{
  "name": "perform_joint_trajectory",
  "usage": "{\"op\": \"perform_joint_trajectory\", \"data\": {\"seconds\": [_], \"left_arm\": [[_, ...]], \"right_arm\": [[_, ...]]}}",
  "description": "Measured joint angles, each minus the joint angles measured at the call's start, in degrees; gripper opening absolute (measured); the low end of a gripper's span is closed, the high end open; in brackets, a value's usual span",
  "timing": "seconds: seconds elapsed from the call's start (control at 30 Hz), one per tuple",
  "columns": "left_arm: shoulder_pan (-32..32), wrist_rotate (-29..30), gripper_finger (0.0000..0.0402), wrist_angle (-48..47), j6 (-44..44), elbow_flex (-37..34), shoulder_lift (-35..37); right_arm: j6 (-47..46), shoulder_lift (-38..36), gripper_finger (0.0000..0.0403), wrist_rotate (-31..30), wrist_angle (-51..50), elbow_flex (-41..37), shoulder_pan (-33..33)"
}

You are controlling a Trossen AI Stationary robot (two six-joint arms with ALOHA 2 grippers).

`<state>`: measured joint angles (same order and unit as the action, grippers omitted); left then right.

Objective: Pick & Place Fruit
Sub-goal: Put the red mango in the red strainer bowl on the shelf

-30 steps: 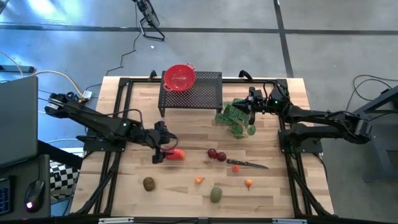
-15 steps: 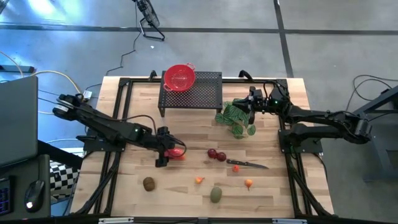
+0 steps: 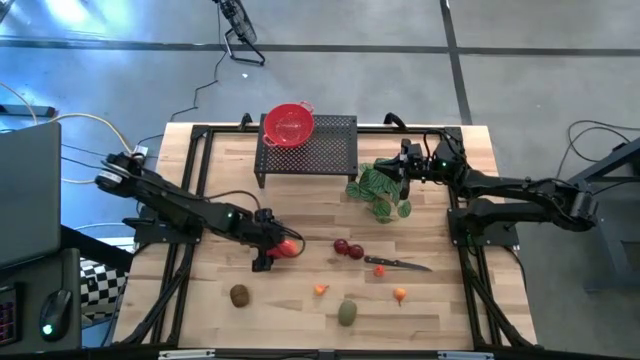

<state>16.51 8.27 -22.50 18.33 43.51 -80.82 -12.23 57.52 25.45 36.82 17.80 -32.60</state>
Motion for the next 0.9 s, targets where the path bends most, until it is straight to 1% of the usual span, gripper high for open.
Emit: {"op": "perform_joint_trajectory", "data": {"seconds": [0.33, 0.67, 0.9], "left_arm": [[0.0, -0.6, 0.0377, 0.5, 0.0, 0.0, -2.8], [0.0, -1.3, 0.0377, 0.5, 0.0, 0.0, -2.8], [0.0, -1.3, 0.0377, 1.9, 0.0, 0.0, -4.6]], "right_arm": [[0.0, 0.0, 0.0003, 0.0, -0.1, 0.0, 0.0], [0.0, 0.0, 0.0003, 0.0, -0.1, 0.0, 0.0], [0.0, 0.0, 0.0003, 0.0, -0.1, 0.0, 0.0]]}}
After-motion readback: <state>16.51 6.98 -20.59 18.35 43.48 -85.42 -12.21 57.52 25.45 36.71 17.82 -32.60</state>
